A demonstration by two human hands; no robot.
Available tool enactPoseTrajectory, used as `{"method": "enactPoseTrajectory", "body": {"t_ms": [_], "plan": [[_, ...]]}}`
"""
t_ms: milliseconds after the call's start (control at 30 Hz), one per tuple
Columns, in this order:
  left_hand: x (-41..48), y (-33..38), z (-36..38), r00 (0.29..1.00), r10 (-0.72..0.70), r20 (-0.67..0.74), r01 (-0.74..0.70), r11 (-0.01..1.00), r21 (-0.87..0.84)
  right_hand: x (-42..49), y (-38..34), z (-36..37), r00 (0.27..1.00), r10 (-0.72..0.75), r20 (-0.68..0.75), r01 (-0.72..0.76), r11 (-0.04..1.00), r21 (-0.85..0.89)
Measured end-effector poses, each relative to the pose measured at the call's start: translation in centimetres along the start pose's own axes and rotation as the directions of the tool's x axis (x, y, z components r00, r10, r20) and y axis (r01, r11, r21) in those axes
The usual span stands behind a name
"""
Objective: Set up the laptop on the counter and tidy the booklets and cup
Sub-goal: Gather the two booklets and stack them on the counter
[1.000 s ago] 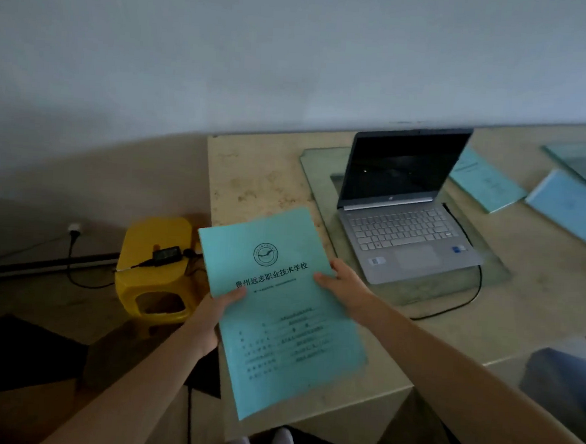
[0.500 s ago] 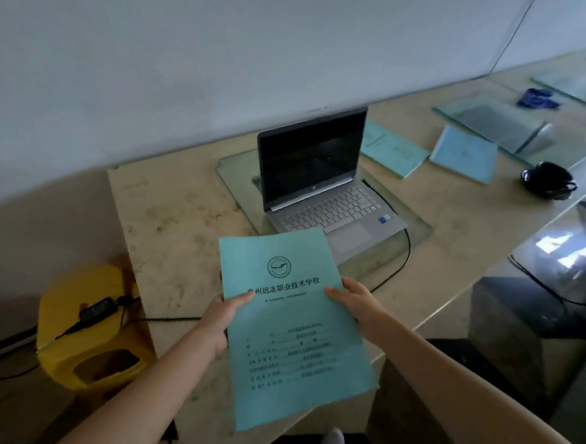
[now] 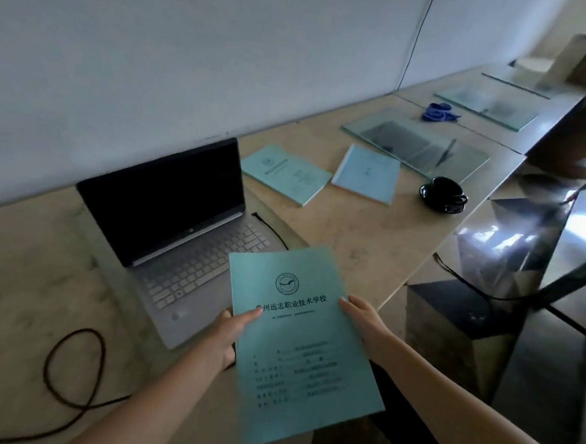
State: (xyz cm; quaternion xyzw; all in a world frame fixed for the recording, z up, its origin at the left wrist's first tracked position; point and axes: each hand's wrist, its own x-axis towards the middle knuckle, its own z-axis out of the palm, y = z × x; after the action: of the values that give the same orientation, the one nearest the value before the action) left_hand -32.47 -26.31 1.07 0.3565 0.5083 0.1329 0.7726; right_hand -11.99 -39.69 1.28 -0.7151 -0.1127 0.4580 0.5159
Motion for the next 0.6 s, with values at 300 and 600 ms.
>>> {"method": "enactPoseTrajectory", "body": {"t_ms": [300, 600], "plan": [[6.3, -0.2, 13.8, 0.999, -0.034, -0.003, 0.034, 0.998, 0.043, 6.9, -3.7, -12.4, 0.996, -0.026, -0.085, 0.01, 0.985, -0.173], [14.6, 2.9, 18.7, 0.996, -0.091, 0.01, 0.09, 0.993, 0.079, 15.2, -5.6, -16.2, 0.994, 0.003, -0.109, -0.019, 0.988, -0.152]]}}
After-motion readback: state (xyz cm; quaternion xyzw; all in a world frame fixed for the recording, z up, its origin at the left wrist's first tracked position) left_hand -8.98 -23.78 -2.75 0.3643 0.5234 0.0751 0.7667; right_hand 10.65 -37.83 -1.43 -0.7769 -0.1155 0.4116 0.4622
